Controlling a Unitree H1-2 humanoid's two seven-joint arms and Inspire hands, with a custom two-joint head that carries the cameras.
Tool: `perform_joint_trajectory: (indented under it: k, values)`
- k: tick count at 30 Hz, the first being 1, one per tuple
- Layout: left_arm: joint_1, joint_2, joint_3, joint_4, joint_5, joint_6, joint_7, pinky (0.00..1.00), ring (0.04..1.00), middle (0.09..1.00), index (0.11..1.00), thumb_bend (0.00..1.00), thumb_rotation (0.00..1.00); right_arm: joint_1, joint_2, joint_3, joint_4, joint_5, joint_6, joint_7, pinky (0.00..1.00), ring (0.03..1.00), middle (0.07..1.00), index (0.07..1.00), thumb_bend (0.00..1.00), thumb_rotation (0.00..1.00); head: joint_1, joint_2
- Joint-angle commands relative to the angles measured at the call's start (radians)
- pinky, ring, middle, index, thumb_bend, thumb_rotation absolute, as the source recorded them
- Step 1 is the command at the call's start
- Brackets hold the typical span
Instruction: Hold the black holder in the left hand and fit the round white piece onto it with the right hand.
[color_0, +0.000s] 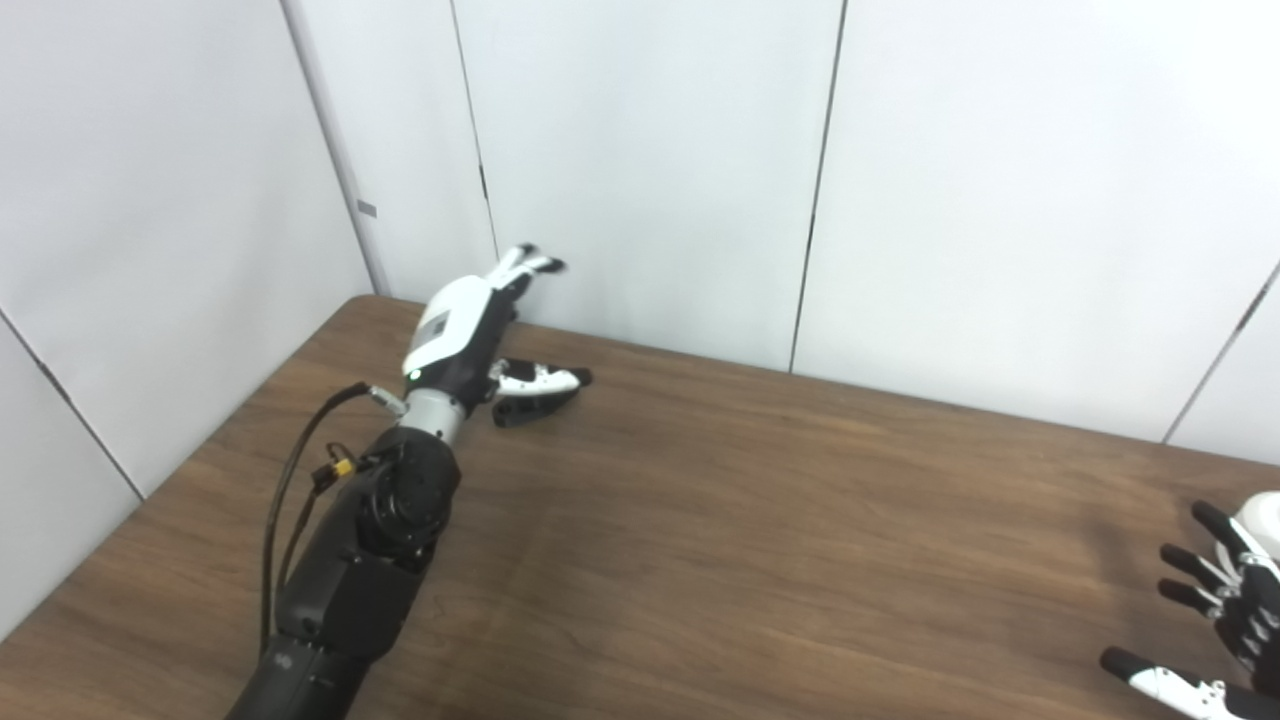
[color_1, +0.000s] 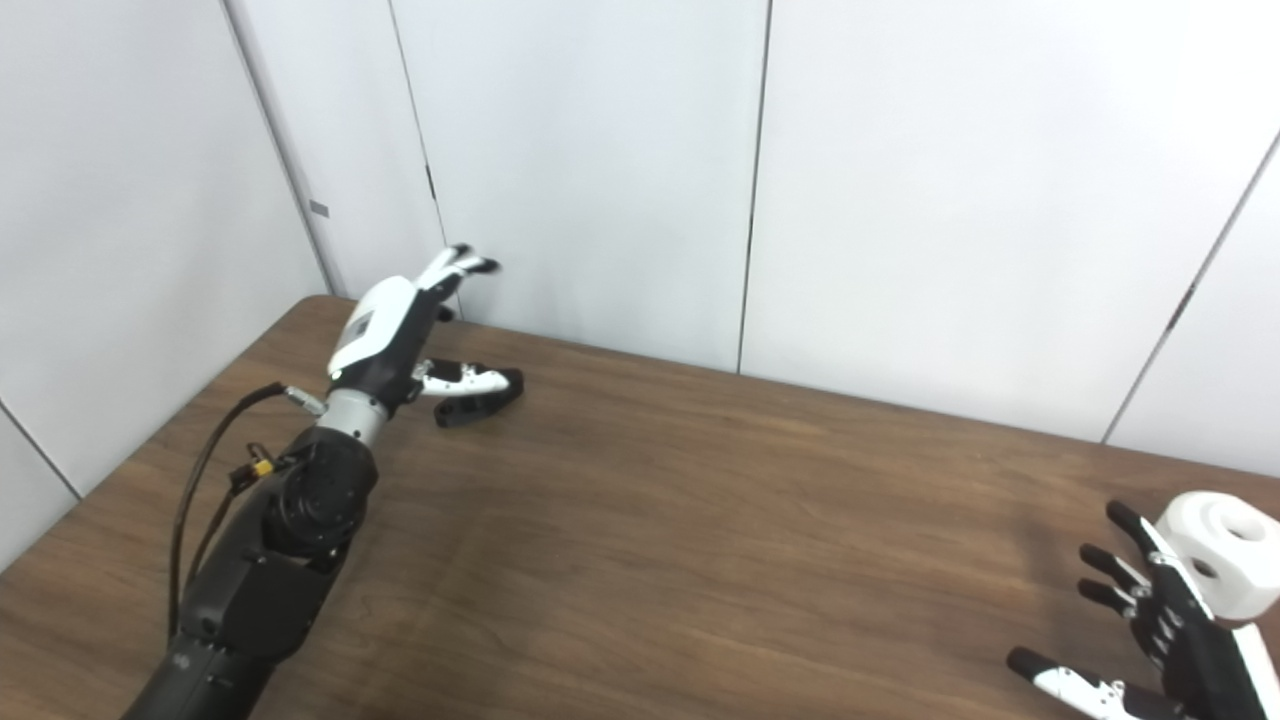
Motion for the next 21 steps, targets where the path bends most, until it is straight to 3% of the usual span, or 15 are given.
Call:
perform_joint_trajectory:
  k: [1, 6, 9, 13, 21]
  values:
    - [-0.054, 0.036, 0.011, 0.003, 0.022, 0.011, 0.043, 0.75, 0.999, 1.0, 0.966, 0.92, 0.18, -0.023, -0.022, -0.009, -0.03, 0.01, -0.039, 0.005, 0.78, 0.85, 0.978, 0.913, 0.63, 0.02, 0.0, 0.0]
    - [-0.057, 0.064, -0.009, 0.033, 0.064, 0.076, 0.043, 0.8, 1.0, 1.0, 0.956, 0.94, 0.25, -0.022, -0.029, -0.012, -0.029, 0.014, -0.05, 0.009, 0.77, 0.845, 0.973, 0.918, 0.61, 0.02, 0.004, 0.007]
    - [-0.06, 0.073, -0.029, 0.047, 0.095, 0.142, 0.026, 0.91, 1.0, 1.0, 0.954, 0.99, 0.32, -0.022, -0.03, -0.014, -0.027, 0.015, -0.053, 0.01, 0.78, 0.847, 0.973, 0.917, 0.62, 0.03, 0.004, 0.008]
    - [-0.064, 0.079, -0.053, 0.063, 0.114, 0.213, 0.015, 0.98, 1.0, 1.0, 0.945, 1.0, 0.35, -0.021, -0.031, -0.015, -0.03, 0.012, -0.05, 0.005, 0.77, 0.842, 0.97, 0.912, 0.63, 0.06, 0.004, 0.009]
    - [-0.072, 0.093, -0.106, 0.124, 0.129, 0.286, -0.009, 1.0, 1.0, 1.0, 0.863, 1.0, 0.4, -0.013, -0.032, -0.02, -0.05, 0.006, -0.033, -0.003, 0.78, 0.846, 0.968, 0.905, 0.63, 0.08, -0.001, 0.018]
